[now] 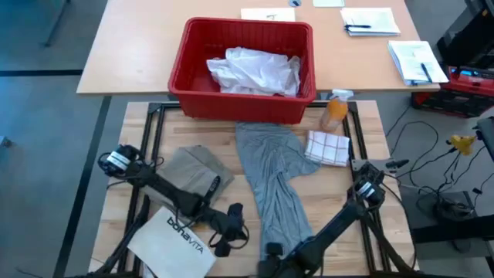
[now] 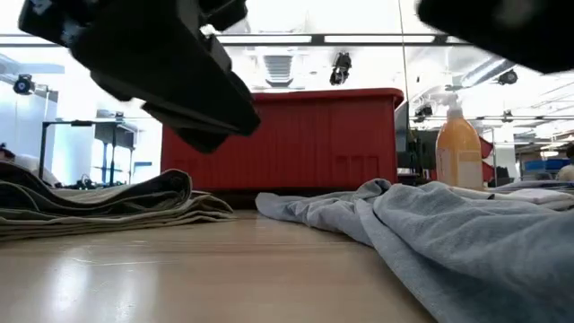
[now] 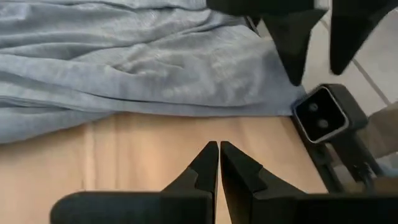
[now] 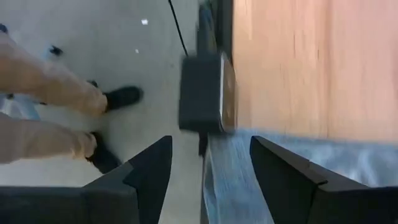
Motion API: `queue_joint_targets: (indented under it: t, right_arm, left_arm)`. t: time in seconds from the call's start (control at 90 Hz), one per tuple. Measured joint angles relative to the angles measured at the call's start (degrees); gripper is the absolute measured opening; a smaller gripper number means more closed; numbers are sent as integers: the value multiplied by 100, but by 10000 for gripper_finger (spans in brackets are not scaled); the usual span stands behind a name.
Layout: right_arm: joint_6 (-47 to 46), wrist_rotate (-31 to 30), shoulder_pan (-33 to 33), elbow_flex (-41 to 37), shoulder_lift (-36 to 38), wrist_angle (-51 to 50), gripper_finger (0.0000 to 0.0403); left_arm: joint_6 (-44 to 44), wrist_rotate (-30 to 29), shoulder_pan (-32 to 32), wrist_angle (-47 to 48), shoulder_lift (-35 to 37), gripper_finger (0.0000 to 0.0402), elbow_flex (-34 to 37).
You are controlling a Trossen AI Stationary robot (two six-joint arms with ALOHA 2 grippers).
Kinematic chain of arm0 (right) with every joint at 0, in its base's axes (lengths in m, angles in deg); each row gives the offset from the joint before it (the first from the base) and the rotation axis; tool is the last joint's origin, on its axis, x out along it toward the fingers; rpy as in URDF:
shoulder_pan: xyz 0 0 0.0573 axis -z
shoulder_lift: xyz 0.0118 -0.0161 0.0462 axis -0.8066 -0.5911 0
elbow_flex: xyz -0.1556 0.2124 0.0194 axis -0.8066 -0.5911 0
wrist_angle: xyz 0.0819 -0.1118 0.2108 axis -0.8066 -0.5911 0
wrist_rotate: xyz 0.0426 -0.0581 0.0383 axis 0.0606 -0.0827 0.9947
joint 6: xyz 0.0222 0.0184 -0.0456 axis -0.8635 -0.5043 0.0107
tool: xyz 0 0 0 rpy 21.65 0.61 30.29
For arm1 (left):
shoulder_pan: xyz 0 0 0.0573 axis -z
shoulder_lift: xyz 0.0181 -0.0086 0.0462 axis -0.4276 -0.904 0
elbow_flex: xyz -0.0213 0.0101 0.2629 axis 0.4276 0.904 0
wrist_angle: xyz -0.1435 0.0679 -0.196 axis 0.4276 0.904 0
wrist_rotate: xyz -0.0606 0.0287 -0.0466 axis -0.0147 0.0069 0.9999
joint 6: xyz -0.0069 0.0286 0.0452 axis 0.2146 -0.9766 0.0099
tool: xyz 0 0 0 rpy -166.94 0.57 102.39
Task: Fold laundry
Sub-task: Fold the gray shirt
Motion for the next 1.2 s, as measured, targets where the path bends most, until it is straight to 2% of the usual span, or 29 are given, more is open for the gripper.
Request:
queue_joint_targets:
  t: [0.233,0.411,0.6,0.778,0.9,1.044,1.2]
  right_arm:
    - [90,107,-19,5,-258,-127,207]
    - [215,-287,8,5,-260,-331,192]
    - [674,-298,-13,18,-475,-444,147]
    - [1109,-179,-13,35,-475,-359,122]
    - [1116,-134,13,37,-489,-383,90]
    - [1052,-134,20,35,-423,-485,15]
    - [450,-254,29,11,-105,-803,5]
  left_arm:
    - [46,-16,133,13,-14,0,2]
    - [48,-29,131,28,-19,0,2]
    - [50,-46,131,44,-27,0,4]
    - [66,-82,131,94,-27,0,4]
    - [66,-177,131,109,-27,0,4]
    - [66,-179,131,112,-27,0,4]
    - [66,-184,131,116,-27,0,5]
